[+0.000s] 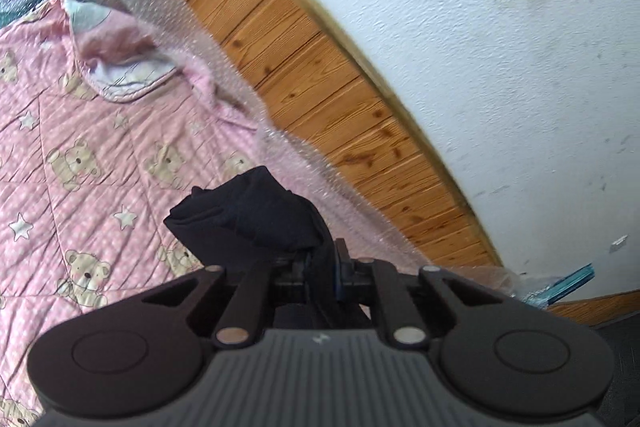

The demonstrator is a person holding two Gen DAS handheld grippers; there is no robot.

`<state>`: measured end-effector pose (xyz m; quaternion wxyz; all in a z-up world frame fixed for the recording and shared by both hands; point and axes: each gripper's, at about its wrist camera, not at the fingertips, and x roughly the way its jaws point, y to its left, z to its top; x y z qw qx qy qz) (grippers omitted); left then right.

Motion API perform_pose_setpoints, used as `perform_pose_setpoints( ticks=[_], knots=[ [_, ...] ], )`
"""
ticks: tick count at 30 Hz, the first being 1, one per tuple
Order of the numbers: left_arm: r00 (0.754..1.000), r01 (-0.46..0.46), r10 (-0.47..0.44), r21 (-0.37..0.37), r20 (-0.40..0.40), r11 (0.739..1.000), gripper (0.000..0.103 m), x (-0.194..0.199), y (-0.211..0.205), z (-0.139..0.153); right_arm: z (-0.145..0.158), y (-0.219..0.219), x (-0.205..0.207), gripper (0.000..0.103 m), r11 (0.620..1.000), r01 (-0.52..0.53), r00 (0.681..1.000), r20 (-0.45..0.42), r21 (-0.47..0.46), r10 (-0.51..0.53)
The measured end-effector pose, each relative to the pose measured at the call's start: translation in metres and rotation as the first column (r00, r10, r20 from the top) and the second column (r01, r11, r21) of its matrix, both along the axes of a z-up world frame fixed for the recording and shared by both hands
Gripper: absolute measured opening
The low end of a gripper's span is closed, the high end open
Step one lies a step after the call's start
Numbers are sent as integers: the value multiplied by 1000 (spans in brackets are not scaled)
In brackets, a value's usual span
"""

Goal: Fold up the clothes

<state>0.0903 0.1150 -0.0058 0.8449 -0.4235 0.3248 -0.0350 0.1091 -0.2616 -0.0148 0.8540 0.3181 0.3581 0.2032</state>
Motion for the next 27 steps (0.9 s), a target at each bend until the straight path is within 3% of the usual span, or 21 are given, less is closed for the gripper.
perform_pose_setpoints(
  ticks=[2,4,6,7,9,10,13,15,18,21,24,25,27],
  knots=[
    [1000,2,-2,7,-26,1000,14,-27,-5,-16,8,-10,-2,10,999,-40,999,16,-26,40],
    [990,20,-14,44,-140,999,25,-40,-19,-62,-6,-22,-10,10,997,-52,999,-14,-61,51],
    [954,14,24,125,-300,992,25,-48,-27,-122,-47,-34,-14,13,992,-36,995,-101,-120,24],
    [933,9,44,145,-356,989,22,-53,-26,-144,-80,-42,-16,23,988,-16,986,-169,-152,-10],
    [905,-5,61,133,-420,991,16,-67,-16,-171,-131,-56,-24,22,964,40,947,-299,-263,-121],
    [903,4,58,143,-426,990,18,-71,-13,-173,-141,-63,-32,22,954,69,936,-312,-291,-163],
    [952,90,-15,234,-307,968,18,-65,-21,-138,-120,-71,-59,22,940,146,959,-188,-309,-211],
    [968,144,-77,278,-239,950,19,-43,-38,-123,-102,-62,-59,22,926,132,980,-95,-354,-176],
    [973,215,-168,346,-160,913,19,-6,-62,-106,-90,-28,-27,26,902,21,999,-25,-431,-36],
    [954,277,-198,410,-226,869,19,39,-78,-132,-97,7,13,32,850,-89,995,-15,-519,95],
    [929,325,-187,467,-318,822,21,68,-79,-162,-125,20,46,31,781,-185,983,-120,-597,140],
    [928,321,-178,463,-327,826,20,72,-75,-166,-135,19,53,33,761,-198,980,-146,-618,136],
    [934,301,-168,442,-315,845,20,70,-69,-158,-135,7,57,42,780,-169,985,-135,-602,109]
  ],
)
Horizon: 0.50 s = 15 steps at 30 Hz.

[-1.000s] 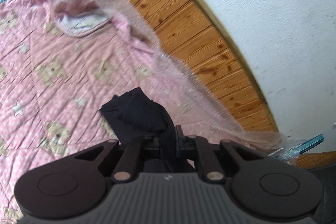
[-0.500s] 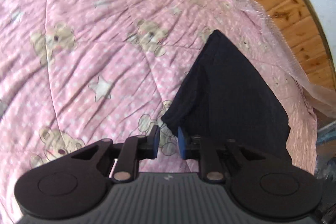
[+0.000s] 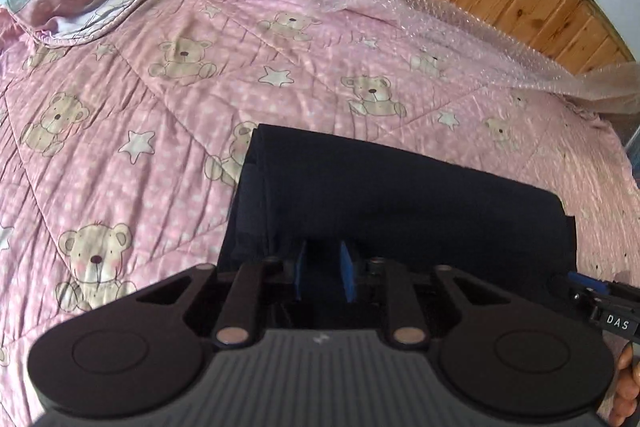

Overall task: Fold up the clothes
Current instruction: 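Press the folded trousers flat and open both grippers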

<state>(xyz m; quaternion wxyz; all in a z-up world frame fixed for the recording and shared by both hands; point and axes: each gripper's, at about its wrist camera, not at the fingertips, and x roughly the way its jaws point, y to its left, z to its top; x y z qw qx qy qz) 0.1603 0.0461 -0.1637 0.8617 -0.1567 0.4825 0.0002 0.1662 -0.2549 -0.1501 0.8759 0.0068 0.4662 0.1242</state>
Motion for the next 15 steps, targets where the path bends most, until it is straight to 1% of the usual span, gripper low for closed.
perform_pose_setpoints(
  ticks=[1,2,3,4,5,6,7,8,9,10,11,12,15],
  knots=[
    [1000,-6,6,-11,20,1000,23,-7,1,10,4,-5,1,44,1000,25,1000,-10,7,-25],
    [999,-11,12,-23,39,1000,27,-14,2,21,14,-8,-5,41,999,30,999,13,22,-30],
    [999,-7,10,-41,54,999,29,-23,1,31,26,-10,-15,40,999,27,999,47,40,-28],
    [998,8,-4,-64,58,998,29,-34,-4,39,32,-8,-24,46,998,11,998,60,63,-14],
    [999,24,-20,-77,50,997,30,-44,-10,41,36,-6,-35,49,996,-10,998,65,87,5],
    [999,38,-35,-82,37,996,31,-53,-18,40,40,-4,-45,50,993,-31,997,71,112,23],
    [999,50,-48,-75,18,996,33,-60,-26,35,35,2,-52,50,992,-61,997,61,114,54],
    [999,51,-51,-53,-11,997,33,-63,-33,25,27,8,-58,50,990,-94,995,46,107,89],
    [998,33,-34,-29,-46,999,33,-61,-36,13,15,13,-57,50,990,-107,994,18,89,105],
    [997,4,-5,-8,-80,1000,35,-59,-36,1,0,18,-54,53,991,-113,993,-13,66,114],
    [996,-23,23,4,-88,1000,35,-57,-35,-6,-4,19,-51,57,992,-115,993,-5,61,115],
    [996,-50,50,6,-71,999,43,-55,-32,-6,-6,19,-48,60,992,-115,993,18,62,114],
    [992,-98,97,-3,-76,995,45,-53,-25,9,10,15,-36,61,995,-69,997,-37,75,72]
  ],
)
